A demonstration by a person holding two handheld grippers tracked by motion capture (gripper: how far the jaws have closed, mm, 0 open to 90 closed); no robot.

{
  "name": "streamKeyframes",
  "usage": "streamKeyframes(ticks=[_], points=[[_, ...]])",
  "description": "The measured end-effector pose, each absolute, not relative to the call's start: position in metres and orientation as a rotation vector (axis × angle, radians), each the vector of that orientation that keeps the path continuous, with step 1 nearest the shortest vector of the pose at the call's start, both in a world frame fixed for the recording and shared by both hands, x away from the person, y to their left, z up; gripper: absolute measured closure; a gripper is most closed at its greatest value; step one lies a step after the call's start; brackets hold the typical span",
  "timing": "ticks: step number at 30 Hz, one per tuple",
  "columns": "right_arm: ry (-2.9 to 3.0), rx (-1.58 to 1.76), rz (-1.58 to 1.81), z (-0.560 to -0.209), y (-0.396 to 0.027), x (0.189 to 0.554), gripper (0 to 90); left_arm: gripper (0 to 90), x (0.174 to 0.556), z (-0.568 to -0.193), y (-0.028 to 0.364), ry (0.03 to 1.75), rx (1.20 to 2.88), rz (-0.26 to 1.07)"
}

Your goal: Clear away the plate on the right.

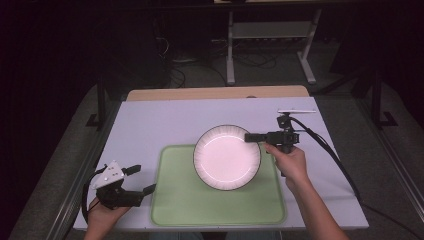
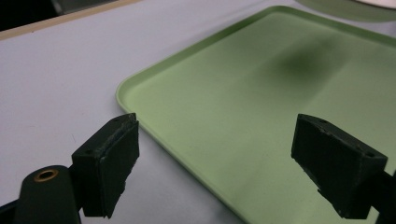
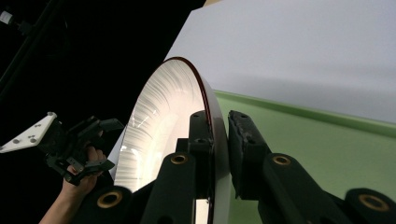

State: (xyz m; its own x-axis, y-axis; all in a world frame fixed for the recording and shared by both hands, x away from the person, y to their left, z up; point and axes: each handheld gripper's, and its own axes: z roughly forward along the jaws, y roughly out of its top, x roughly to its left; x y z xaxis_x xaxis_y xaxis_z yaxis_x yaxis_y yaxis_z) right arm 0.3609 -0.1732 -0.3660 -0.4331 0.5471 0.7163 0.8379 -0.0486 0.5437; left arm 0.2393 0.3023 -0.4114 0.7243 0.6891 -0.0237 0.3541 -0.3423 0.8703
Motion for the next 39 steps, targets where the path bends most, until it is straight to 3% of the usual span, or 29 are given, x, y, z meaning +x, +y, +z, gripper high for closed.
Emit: streamKeyframes(ticks=[28,39], points=[[-2.016,-1.516,-1.343,-0.418,-0.132,0.356,78.8,15.0,0.239,-0.411,0.303,0.801,1.956,0.436],[-1.987,-1.557,-1.313,-0.433,-0.135,0.352,79.4,15.0,0.239,-0.411,0.303,0.800,1.955,0.436]])
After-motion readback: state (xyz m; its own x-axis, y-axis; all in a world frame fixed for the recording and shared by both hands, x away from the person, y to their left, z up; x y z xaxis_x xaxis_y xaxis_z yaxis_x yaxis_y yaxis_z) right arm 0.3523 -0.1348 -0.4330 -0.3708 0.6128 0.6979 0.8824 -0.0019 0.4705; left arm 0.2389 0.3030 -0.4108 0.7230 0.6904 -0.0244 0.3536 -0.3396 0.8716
